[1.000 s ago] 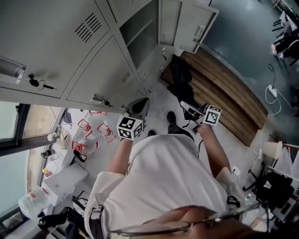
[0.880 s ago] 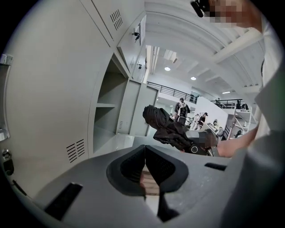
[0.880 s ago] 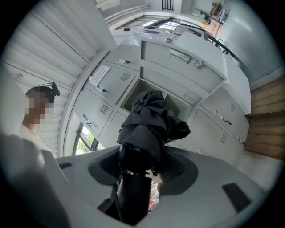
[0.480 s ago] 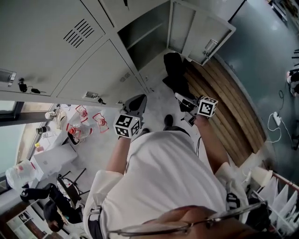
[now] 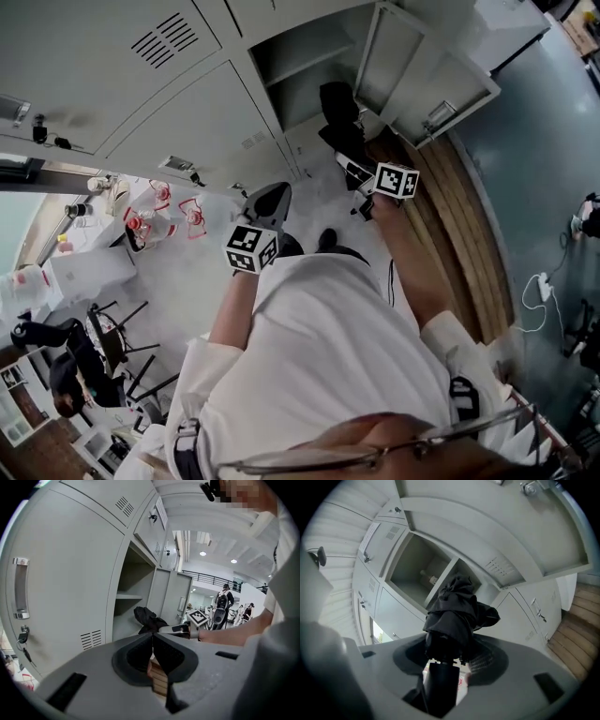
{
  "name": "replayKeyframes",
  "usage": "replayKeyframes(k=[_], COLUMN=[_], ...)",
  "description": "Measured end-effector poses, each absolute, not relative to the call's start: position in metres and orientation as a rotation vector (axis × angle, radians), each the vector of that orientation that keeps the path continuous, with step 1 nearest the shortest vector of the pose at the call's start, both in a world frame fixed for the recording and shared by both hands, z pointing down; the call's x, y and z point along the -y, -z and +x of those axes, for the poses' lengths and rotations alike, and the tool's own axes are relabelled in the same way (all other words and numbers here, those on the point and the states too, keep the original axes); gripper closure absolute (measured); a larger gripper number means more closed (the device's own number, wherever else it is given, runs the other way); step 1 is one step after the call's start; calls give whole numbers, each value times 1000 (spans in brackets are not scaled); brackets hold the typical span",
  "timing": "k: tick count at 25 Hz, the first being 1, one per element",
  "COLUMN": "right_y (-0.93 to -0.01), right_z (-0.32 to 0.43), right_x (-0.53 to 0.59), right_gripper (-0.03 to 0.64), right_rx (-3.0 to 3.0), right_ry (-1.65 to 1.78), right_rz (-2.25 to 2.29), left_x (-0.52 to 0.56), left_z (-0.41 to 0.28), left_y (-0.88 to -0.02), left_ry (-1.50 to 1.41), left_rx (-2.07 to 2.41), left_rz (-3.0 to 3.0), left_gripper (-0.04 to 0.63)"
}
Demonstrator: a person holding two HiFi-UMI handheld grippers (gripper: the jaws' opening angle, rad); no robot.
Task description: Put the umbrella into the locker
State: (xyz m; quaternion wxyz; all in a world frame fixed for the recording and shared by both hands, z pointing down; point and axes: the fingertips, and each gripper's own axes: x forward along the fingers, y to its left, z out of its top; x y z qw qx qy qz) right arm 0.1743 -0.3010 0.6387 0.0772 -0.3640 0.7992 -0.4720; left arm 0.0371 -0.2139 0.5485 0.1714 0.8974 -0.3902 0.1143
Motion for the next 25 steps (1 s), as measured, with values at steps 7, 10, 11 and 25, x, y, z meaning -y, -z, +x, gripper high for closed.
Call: replayKeyframes(k=[7, 10, 11, 25], right_y=[-662, -669, -671, -695], right_z=[163, 154, 150, 132], right_x=[360, 382, 388, 461], right_gripper=[390, 390, 390, 391], right_rx=[-2476, -2537, -2562, -2939], right_ry=[1407, 1382, 1373, 1207], right_rz=[-1210, -1265, -1282, -1565], left_x=[230, 242, 246, 289], left_z=[33, 37, 39, 45], left_y=[-546, -551, -551, -554], left_ry=[-316, -318, -314, -308], left_rx=[1164, 1148, 1140, 1112], left_rz=[2534, 2534, 2535, 2521], left_gripper=[591, 591, 591, 591])
